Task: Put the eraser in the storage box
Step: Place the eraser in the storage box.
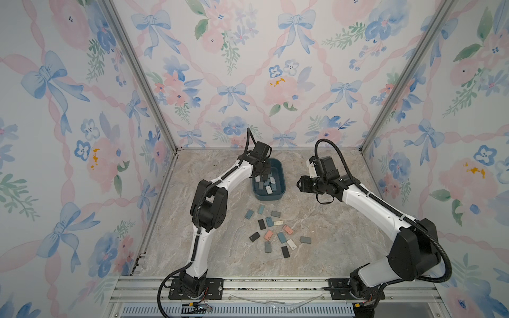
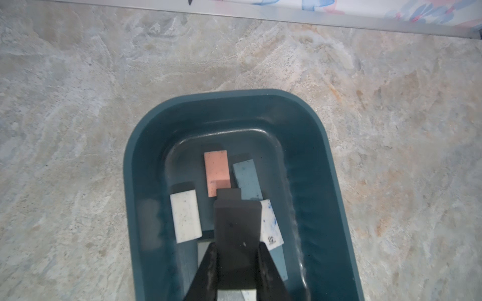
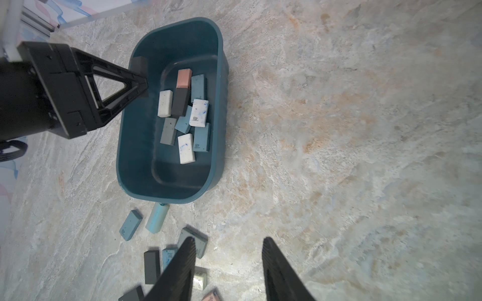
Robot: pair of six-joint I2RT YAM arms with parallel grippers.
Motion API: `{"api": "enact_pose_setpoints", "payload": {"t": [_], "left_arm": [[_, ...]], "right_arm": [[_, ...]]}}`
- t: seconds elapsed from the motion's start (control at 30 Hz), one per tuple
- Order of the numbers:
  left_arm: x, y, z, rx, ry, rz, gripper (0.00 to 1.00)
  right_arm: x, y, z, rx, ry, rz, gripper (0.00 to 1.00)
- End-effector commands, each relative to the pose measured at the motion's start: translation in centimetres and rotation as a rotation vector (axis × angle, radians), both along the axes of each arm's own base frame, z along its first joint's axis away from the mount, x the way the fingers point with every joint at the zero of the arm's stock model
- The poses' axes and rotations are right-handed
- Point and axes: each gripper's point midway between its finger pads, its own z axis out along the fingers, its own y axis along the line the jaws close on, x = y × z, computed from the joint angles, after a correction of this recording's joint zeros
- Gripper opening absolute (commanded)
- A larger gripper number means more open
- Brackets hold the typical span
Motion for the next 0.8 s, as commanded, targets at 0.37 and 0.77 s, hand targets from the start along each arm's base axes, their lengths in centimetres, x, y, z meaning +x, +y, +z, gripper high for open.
{"api": "enact_pose_setpoints", "payload": {"t": [0.37, 0.77], "left_arm": [[4.0, 1.2, -4.1, 0.011, 0.017, 0.159, 0.19], [4.7, 2.1, -6.0, 0.04, 0.035, 0.185, 0.21]], "right_arm": [[-0.5, -1.8, -0.3, 0.01, 0.016, -0.041, 0.45], [-0.5, -1.7, -0.8, 0.022, 0.027, -0.041, 0.45]]}}
